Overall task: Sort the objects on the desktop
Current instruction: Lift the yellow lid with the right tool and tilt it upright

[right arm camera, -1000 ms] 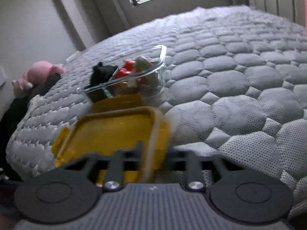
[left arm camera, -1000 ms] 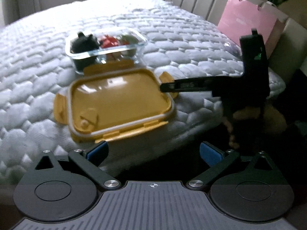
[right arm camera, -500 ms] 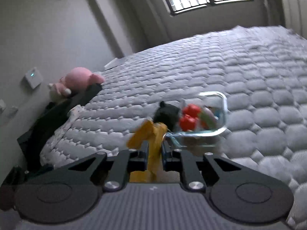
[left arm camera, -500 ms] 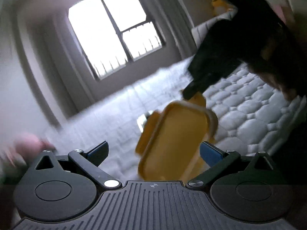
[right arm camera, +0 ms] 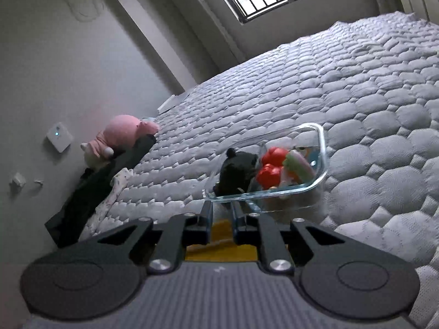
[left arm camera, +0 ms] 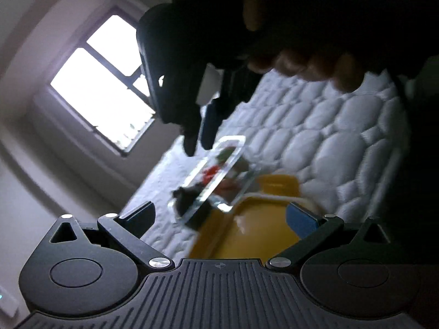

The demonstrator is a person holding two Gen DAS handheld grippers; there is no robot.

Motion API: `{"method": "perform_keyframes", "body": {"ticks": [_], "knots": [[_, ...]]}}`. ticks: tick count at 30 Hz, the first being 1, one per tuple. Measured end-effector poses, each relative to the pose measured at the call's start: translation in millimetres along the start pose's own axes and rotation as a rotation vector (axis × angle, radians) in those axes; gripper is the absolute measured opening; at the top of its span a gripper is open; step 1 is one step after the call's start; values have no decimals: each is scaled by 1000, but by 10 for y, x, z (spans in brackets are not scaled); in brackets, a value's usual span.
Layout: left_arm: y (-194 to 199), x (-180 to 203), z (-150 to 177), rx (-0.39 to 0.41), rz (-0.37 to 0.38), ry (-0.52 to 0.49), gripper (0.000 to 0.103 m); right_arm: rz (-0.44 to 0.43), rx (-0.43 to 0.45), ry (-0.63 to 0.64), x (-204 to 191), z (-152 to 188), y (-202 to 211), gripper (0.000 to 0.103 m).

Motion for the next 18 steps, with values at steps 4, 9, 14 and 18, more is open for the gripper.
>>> {"method": "perform_keyframes", "body": {"ticks": [4, 9, 14, 18], "knots": [[-154, -258, -14, -180, 188, 167, 103, -41, -91, -116, 305, 238, 68, 68], [-211, -453, 116, -338, 336, 330, 103, 9, -227, -234, 612, 698, 41, 58], [-39, -401, 109, -274, 180, 173, 103, -14, -189, -297, 672, 795, -146, 59], [68, -446, 140, -238, 149, 109, 103, 3, -137, -288, 607, 730, -298, 59]]}}
Point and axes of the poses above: each gripper's, at about its wrist camera, not at the fingertips, and y roughly against the way its jaws point, x to its right, z to its underside, the point moved 3 cm from there along -y, roughly the way its jaws point, and after that the axes turned 13 degrees about -z, right-handed, at the moved point
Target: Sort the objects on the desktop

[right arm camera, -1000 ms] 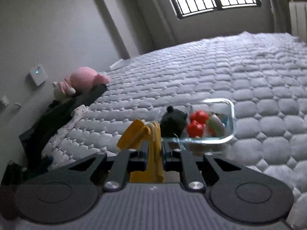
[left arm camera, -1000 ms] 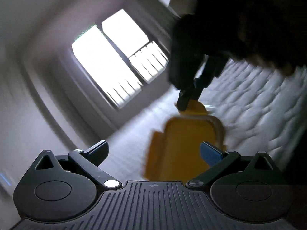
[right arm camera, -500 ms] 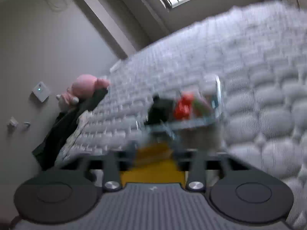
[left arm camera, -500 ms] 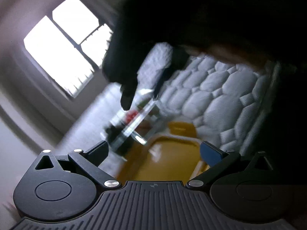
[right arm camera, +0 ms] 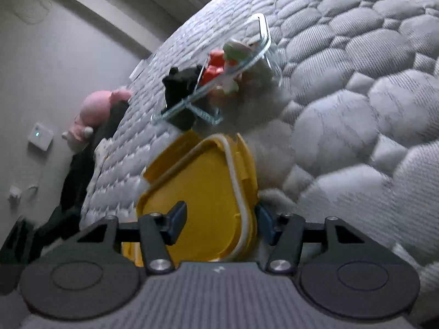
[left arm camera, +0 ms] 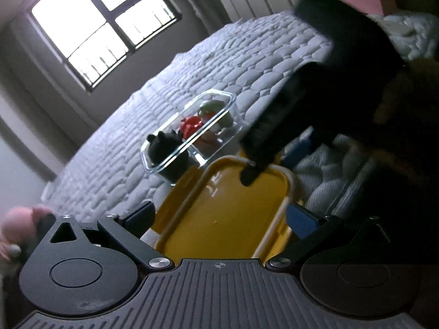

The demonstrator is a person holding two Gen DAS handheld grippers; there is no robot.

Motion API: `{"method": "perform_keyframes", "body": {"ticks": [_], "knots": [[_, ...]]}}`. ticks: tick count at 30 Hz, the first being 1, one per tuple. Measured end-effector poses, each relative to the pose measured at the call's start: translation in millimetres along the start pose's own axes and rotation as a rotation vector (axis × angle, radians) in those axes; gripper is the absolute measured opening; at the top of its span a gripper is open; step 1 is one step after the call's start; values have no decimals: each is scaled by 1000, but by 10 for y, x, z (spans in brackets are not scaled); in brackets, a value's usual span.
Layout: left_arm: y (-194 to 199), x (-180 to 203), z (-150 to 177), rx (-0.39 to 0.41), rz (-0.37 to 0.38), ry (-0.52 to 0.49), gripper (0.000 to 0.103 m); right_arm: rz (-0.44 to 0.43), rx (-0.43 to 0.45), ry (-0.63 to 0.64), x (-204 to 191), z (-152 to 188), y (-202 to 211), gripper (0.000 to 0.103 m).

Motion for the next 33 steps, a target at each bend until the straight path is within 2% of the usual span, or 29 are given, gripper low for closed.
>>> {"method": "perform_keyframes", "body": {"ticks": [2, 3, 4, 5, 8, 12, 19, 24, 31, 33], "knots": [[14, -15, 25, 0, -16, -13, 103, -11, 14, -11, 8, -25, -28, 55], [21, -23, 37, -1, -24, -20, 103, -11, 14, -16, 9, -39, -42, 43], [23, -32, 45, -1, -33, -24, 103, -7, 8, -16, 15, -56, -56, 25], [24, -46, 49, 0, -47, -25, 103, -5, 2, -16, 15, -66, -74, 19], [45, -84, 59, 5, -91, -36, 103, -25, -6, 5, -65, -67, -60, 19], [19, -82, 80, 10, -106, -50, 103, -38, 7, 42, -245, -124, -8, 19], [-45, 58, 152, 43, -180, -123, 103, -82, 14, 95, -680, -378, 20, 18], [-289, 149, 222, 28, -298, -179, 103, -95, 1, 207, -1091, -404, -57, 18], [-589, 27, 256, -31, -369, -144, 103, -142, -34, 300, -1472, -370, -136, 18], [-640, -112, 257, -63, -356, -72, 103, -144, -36, 315, -1522, -382, -153, 18]]}}
Point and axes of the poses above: each gripper's, at about its wrist camera, not at the fingertips, and y roughly against the way its jaws point, x to its right, z to its underside, the point moved 3 cm from there along -y, roughly the way its jaws point, and after that the axes turned 13 degrees about -z, right-handed, at the moved point
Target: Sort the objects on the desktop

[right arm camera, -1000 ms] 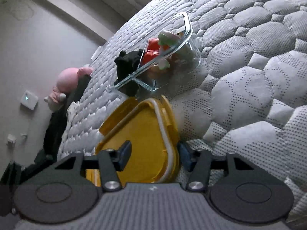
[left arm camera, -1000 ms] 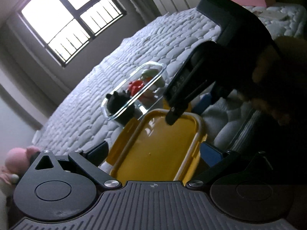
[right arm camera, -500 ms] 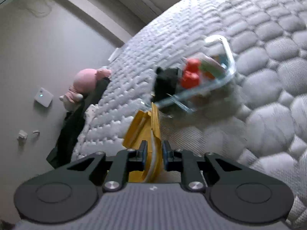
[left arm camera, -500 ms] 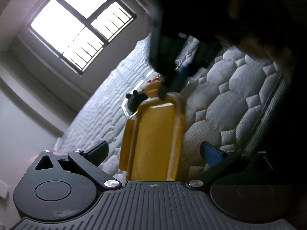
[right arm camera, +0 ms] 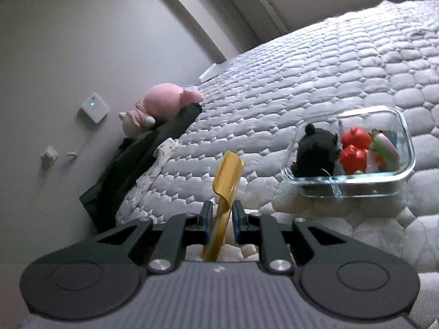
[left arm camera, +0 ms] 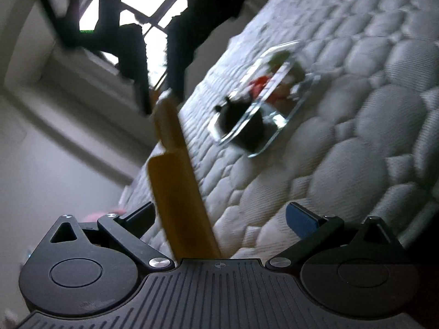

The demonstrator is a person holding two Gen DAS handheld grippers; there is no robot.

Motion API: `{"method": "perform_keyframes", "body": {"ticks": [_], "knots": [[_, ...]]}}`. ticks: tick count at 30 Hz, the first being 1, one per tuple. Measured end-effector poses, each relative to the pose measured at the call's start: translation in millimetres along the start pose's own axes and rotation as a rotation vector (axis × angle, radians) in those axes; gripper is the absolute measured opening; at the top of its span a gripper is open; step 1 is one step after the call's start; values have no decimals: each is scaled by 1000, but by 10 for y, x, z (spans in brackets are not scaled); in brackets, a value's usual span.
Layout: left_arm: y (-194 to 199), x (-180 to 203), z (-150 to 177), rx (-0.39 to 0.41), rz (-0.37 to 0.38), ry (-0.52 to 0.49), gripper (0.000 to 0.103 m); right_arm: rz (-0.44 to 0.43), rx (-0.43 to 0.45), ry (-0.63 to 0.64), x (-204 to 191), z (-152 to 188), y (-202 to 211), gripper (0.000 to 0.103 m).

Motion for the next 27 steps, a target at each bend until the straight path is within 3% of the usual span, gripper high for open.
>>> {"method": "perform_keyframes", "body": {"ticks": [5, 6, 7, 8, 11, 15, 19, 23, 25, 27], "knots": [[-286, -436, 71, -140, 211, 260, 98, 17, 5, 12, 22, -47, -57, 25], [-364, -505, 101, -170, 241, 299, 81, 27, 10, 9, 46, -54, -77, 29], [-443, -573, 139, -207, 280, 341, 48, 32, 11, 5, 65, -63, -99, 29], [-530, -651, 189, -251, 325, 396, 40, 37, 11, 2, 84, -72, -121, 30], [-755, -898, 341, -335, 433, 571, 39, 45, 0, -12, 132, -91, -207, 31], [-841, -1212, 516, -349, 476, 710, 27, -4, 42, -44, 122, -175, -292, 49], [-1120, -1492, 741, -384, 559, 872, 27, -73, 158, -100, 90, -275, -297, 75], [-1470, -1734, 1147, -482, 691, 1157, 26, -109, 242, -87, 21, -351, -321, 83], [-1655, -1790, 1359, -530, 709, 1281, 26, -95, 224, -61, -2, -345, -403, 91], [-1802, -1840, 1565, -574, 697, 1384, 27, -70, 168, -47, 3, -300, -546, 91]]}}
Point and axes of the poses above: each gripper's, at about its wrist camera, not at the fingertips, and y roughly against the way its jaws point, x to its right, z to its underside, the point moved 3 cm from there along -y, roughly the way its jaws point, and after that the axes turned 13 degrees about -z, right-handed, at the moved point
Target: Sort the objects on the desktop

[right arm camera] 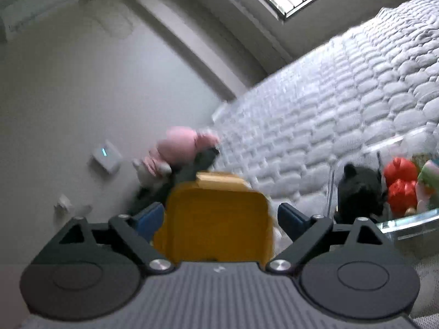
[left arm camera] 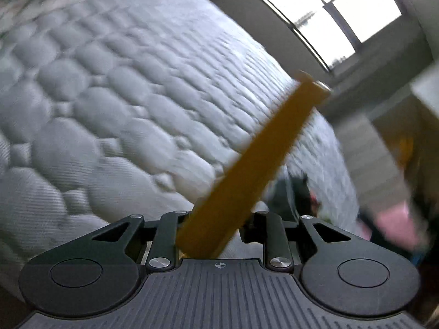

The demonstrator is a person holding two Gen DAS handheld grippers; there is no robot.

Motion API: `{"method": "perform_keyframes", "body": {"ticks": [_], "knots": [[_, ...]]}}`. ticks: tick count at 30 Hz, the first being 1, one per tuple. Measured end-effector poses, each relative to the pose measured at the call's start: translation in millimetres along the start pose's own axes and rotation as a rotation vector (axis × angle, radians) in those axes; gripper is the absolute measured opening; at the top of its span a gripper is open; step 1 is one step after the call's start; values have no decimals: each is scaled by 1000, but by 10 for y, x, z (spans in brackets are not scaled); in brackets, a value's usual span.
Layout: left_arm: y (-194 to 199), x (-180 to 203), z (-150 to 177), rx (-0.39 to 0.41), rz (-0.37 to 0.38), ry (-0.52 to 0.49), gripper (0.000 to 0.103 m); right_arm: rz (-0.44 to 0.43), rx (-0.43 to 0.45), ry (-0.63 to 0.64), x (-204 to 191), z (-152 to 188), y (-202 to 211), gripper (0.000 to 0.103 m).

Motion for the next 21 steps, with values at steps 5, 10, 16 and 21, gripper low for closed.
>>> {"method": "perform_keyframes", "body": {"ticks": [5, 10, 16, 21], "knots": [[-56, -387, -84, 2, -36, 139, 44, 9, -160, -15, 141, 259, -394, 91], [-114, -601, -8, -44, -39, 217, 61, -36, -302, -210, 370, 685, -752, 90], [-72, -656, 142, -55, 18, 270, 82, -38, -313, -420, 511, 1180, -987, 89], [-72, -578, 218, -27, -4, 230, 88, -6, -260, -386, 444, 1226, -1166, 71]]}}
Point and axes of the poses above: each gripper's, at about its wrist camera, not at the fingertips, and y roughly against the way its jaws point, x to its right, z to its underside, the point moved 3 cm from there along -y, roughly the way its jaws point, and after that the axes turned 13 degrees about -z, right-handed, at the moved point
